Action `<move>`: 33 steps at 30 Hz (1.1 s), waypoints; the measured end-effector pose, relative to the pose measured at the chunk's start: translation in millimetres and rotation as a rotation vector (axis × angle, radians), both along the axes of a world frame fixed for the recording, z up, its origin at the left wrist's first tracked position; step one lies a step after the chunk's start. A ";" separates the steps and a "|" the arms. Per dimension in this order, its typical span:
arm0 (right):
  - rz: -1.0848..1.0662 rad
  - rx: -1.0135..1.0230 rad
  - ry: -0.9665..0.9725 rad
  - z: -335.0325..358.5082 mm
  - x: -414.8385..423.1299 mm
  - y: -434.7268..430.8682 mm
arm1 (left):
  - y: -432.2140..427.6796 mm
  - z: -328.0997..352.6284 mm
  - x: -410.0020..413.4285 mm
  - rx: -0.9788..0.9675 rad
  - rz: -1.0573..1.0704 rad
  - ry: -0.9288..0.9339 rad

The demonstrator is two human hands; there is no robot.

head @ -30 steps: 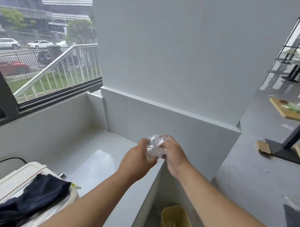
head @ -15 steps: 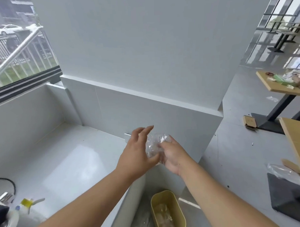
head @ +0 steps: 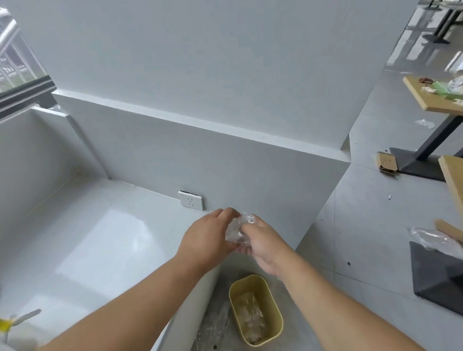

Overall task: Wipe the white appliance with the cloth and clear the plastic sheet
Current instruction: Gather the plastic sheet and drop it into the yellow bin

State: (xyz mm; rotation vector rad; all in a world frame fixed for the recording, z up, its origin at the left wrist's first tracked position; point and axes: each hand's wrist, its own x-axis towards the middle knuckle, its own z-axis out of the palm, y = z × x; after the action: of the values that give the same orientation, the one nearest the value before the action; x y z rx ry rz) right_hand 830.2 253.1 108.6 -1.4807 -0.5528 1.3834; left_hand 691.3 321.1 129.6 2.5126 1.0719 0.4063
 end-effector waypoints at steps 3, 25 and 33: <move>-0.030 0.045 0.142 -12.1 5.1 1.4 | 1.3 -14.3 4.9 -0.058 0.070 -0.043; 0.117 -0.250 -0.737 -187.3 9.5 1.8 | 36.8 -186.8 -68.4 -0.104 0.098 0.391; 0.274 -0.318 -0.877 -268.4 6.9 7.4 | 41.4 -233.2 -68.9 0.026 0.085 0.347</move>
State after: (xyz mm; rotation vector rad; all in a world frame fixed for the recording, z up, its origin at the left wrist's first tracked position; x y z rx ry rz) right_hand 837.1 260.5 -159.8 -2.3445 -1.1467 0.9858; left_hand 622.4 362.6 -103.6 2.6289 1.3094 0.0022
